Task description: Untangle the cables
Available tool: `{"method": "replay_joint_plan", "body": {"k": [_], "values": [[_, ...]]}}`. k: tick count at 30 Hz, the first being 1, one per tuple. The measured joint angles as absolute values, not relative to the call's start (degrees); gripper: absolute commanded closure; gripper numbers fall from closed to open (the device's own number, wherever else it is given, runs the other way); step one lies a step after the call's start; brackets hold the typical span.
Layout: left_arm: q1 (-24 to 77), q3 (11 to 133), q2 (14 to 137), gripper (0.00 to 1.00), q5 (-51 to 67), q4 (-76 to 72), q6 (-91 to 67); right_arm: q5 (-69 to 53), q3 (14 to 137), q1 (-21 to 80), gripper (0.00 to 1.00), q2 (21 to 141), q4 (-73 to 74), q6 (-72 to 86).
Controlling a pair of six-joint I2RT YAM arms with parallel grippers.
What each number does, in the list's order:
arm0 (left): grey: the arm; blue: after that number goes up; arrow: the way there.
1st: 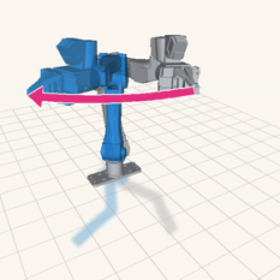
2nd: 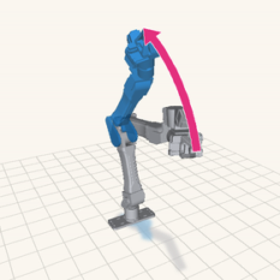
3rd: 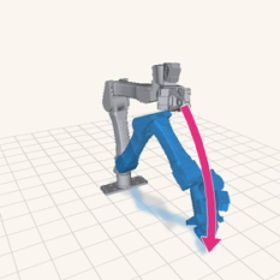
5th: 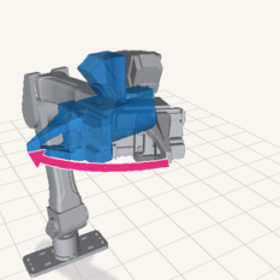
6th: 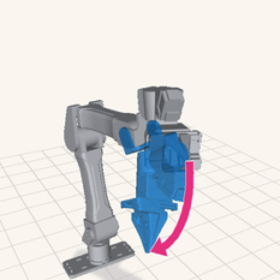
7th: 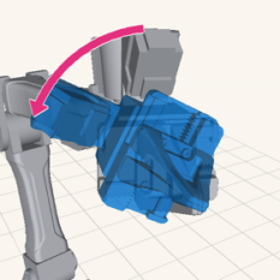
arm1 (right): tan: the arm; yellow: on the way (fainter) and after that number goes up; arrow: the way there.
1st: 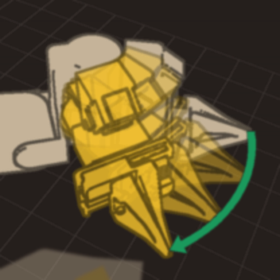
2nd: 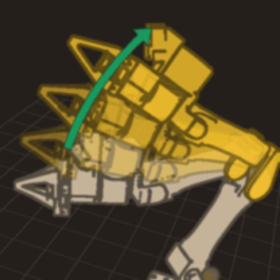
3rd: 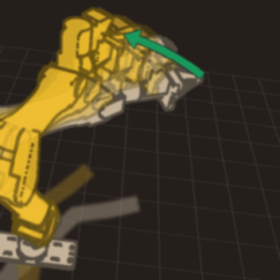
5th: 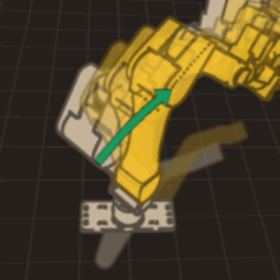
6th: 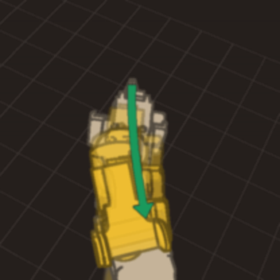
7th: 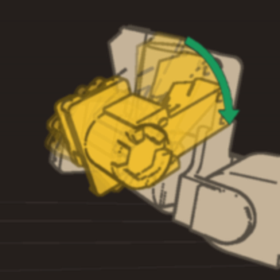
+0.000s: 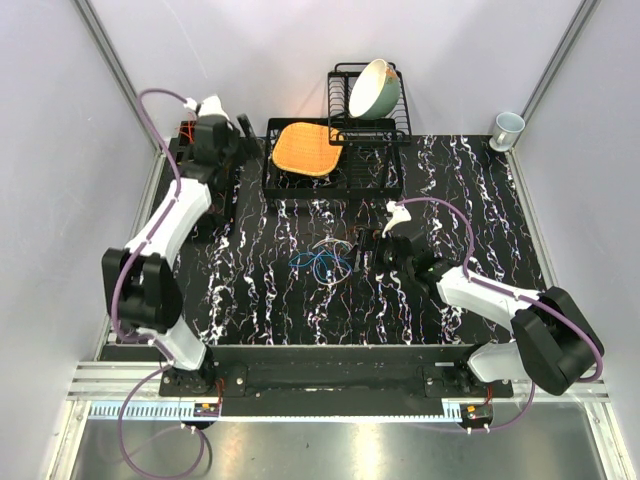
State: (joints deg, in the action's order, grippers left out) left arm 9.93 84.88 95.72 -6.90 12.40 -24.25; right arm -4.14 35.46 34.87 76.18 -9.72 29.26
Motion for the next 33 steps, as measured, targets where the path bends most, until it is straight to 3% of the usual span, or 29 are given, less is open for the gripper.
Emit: {"method": "replay_joint_plan", "body": {"k": [9, 20, 27, 33], "values": [[21.8, 70.1, 84.6, 0.30, -7.5, 17.5, -24.9, -4.1, 35.5, 34.9, 0.00, 76.2, -9.7, 29.8], [33.0, 57.9, 82.8, 0.34, -6.3, 21.0, -27.1, -4.0, 35.5, 34.9, 0.00, 76.2, -9.7, 30.3], [35.7, 52.9, 82.6, 0.31, -6.1, 20.7, -29.5, -4.0, 35.5, 34.9, 0.00, 76.2, -9.6, 30.3], [38.8, 53.1, 84.6, 0.16, -5.9, 18.4, -30.1, -4.0, 36.2, 34.9, 0.00, 76.7, -9.1, 30.4]]}}
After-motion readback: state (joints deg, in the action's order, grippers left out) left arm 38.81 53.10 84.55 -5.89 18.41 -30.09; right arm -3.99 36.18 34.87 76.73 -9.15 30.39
